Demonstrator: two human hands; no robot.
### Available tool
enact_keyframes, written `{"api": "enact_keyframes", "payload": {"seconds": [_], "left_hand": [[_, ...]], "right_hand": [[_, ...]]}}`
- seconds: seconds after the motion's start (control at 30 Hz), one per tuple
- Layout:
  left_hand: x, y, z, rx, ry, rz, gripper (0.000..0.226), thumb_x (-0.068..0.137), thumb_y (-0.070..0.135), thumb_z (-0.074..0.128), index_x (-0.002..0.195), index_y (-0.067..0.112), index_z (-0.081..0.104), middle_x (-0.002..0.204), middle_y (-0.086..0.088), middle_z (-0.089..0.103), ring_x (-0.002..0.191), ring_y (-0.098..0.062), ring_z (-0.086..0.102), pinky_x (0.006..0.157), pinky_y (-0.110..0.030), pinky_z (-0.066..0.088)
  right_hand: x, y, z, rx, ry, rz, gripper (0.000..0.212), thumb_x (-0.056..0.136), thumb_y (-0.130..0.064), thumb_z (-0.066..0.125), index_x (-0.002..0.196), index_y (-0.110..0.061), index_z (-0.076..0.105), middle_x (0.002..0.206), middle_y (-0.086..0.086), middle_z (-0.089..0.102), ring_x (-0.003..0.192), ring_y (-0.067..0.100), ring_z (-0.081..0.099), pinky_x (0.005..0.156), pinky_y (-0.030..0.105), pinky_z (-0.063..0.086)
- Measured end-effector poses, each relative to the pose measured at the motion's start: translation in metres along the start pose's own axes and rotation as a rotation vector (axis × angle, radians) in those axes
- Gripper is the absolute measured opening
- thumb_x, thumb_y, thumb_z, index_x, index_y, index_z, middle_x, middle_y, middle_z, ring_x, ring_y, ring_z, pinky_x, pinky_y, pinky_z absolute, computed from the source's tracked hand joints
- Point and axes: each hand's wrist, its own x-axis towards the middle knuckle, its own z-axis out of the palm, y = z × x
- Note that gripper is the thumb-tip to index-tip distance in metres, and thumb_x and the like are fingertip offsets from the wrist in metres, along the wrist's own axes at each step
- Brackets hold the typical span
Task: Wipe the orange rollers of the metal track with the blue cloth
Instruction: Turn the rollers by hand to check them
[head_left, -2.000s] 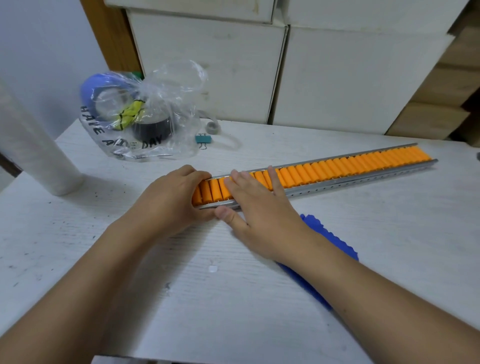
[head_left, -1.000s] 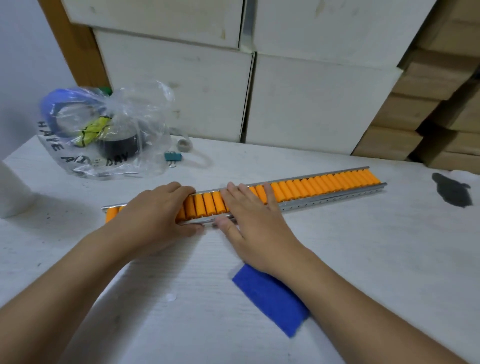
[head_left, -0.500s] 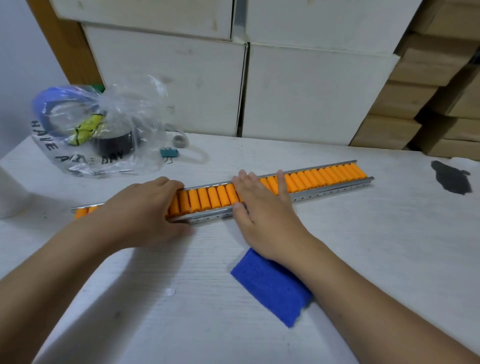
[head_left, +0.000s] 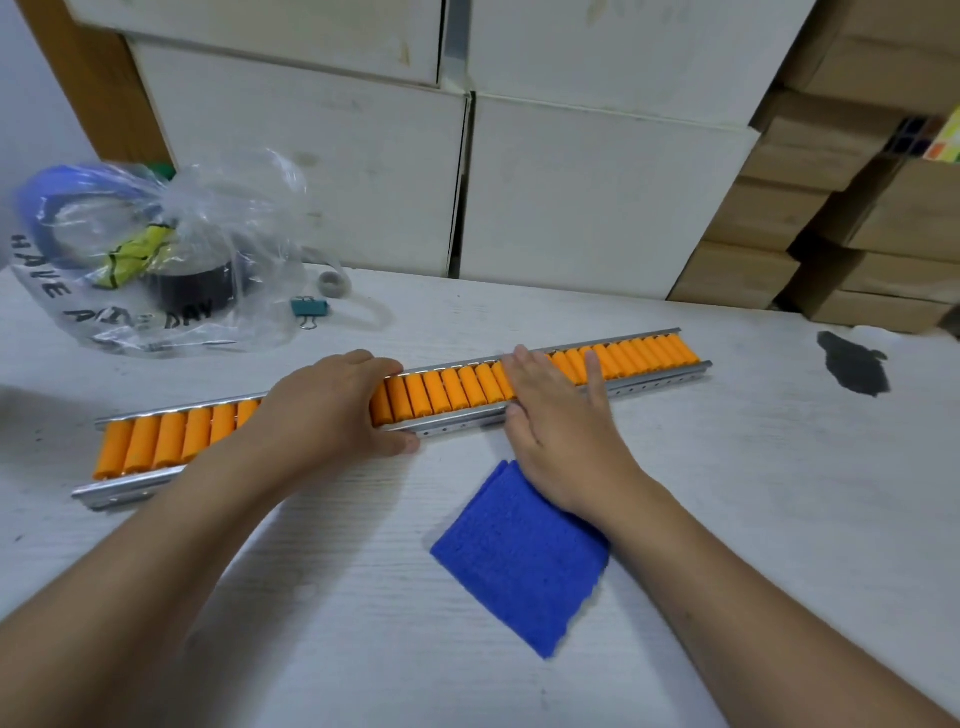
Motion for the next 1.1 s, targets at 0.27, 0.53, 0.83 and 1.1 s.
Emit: {"api": "enact_keyframes", "payload": {"seconds": [0.27, 0.53, 0.83, 1.1], "left_hand": [[-0.001, 0.0, 0.0, -0.025, -0.021, -0.021, 0.076, 0.07, 0.061, 0.065, 0.134, 0.031, 0.04, 0.118, 0.009, 0.054, 0.108, -0.013, 0.049, 0.079, -0.029, 0.039], [-0.002, -0.004, 0.002, -0.03, -0.023, -0.05, 0.08, 0.066, 0.065, 0.065, 0.135, 0.033, 0.039, 0.114, 0.012, 0.055, 0.093, -0.008, 0.045, 0.077, -0.031, 0.042], [0.0, 0.007, -0.006, 0.049, -0.049, -0.12, 0.073, 0.065, 0.065, 0.066, 0.129, 0.037, 0.045, 0.117, 0.007, 0.06, 0.091, -0.013, 0.047, 0.077, -0.033, 0.044], [0.001, 0.001, 0.001, 0.031, -0.058, -0.141, 0.084, 0.059, 0.068, 0.069, 0.132, 0.034, 0.044, 0.121, 0.005, 0.06, 0.103, -0.02, 0.055, 0.077, -0.036, 0.045]], "right_hand": [[0.0, 0.013, -0.003, 0.051, 0.068, 0.142, 0.055, 0.099, -0.04, 0.019, 0.15, -0.023, 0.015, 0.159, -0.005, 0.013, 0.145, 0.006, 0.001, 0.113, 0.039, -0.022], [-0.002, 0.001, 0.004, 0.04, 0.006, -0.068, 0.059, 0.097, -0.054, 0.017, 0.15, -0.028, 0.015, 0.159, -0.008, 0.01, 0.145, 0.004, -0.002, 0.11, 0.037, -0.026], [-0.007, 0.078, -0.001, 0.007, 0.089, 0.096, 0.06, 0.097, -0.052, 0.022, 0.149, -0.023, 0.02, 0.158, -0.005, 0.018, 0.145, 0.006, 0.006, 0.113, 0.039, -0.02], [-0.008, 0.133, -0.01, -0.011, 0.12, 0.27, 0.061, 0.097, -0.051, 0.019, 0.149, -0.019, 0.022, 0.158, -0.002, 0.019, 0.145, 0.008, 0.006, 0.113, 0.037, -0.02]]}}
